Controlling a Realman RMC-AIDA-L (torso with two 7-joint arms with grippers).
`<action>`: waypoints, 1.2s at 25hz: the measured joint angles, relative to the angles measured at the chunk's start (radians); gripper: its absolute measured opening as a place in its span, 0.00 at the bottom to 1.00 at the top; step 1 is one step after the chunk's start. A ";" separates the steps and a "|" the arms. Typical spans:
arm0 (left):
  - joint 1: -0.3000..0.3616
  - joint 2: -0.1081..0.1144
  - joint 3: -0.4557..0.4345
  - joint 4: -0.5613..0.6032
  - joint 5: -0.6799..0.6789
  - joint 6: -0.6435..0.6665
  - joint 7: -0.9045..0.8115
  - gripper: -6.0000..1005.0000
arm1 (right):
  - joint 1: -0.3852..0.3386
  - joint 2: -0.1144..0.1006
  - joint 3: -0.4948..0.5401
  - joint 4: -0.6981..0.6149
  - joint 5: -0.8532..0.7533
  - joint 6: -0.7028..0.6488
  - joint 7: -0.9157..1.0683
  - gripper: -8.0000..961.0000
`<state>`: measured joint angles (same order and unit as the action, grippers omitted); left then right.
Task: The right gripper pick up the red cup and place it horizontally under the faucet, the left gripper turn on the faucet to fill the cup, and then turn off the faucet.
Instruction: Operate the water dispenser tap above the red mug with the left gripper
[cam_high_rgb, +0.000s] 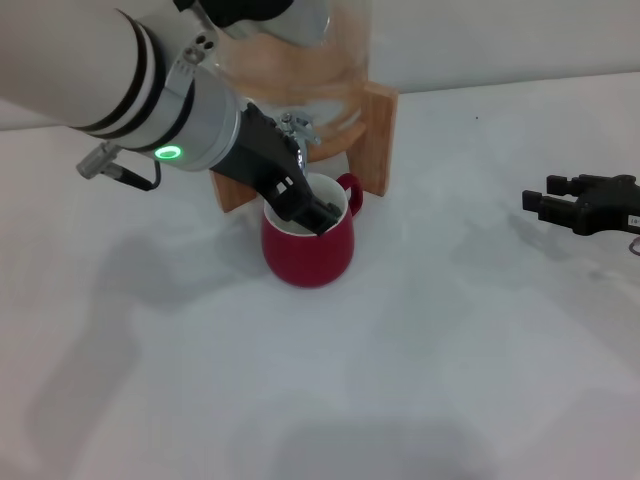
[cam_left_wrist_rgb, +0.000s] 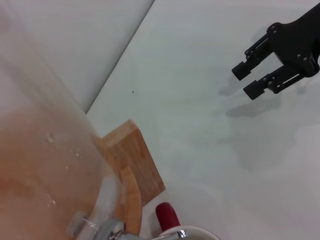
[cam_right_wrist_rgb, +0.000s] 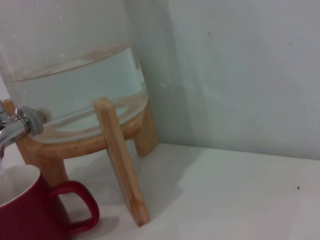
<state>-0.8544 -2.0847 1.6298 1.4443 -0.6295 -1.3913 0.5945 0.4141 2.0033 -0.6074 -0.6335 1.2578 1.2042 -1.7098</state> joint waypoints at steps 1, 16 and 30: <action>0.000 0.000 0.000 -0.001 0.000 0.004 0.000 0.87 | 0.000 0.000 0.000 0.000 0.000 0.000 0.000 0.51; -0.017 -0.001 0.012 -0.015 -0.001 0.031 0.011 0.87 | -0.002 0.000 0.005 0.000 0.000 0.000 0.001 0.51; -0.038 -0.001 0.020 -0.053 -0.002 0.059 0.013 0.87 | -0.007 0.000 0.006 0.000 0.000 0.000 0.001 0.51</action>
<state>-0.8924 -2.0853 1.6495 1.3912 -0.6316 -1.3327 0.6074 0.4069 2.0033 -0.6016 -0.6334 1.2579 1.2042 -1.7087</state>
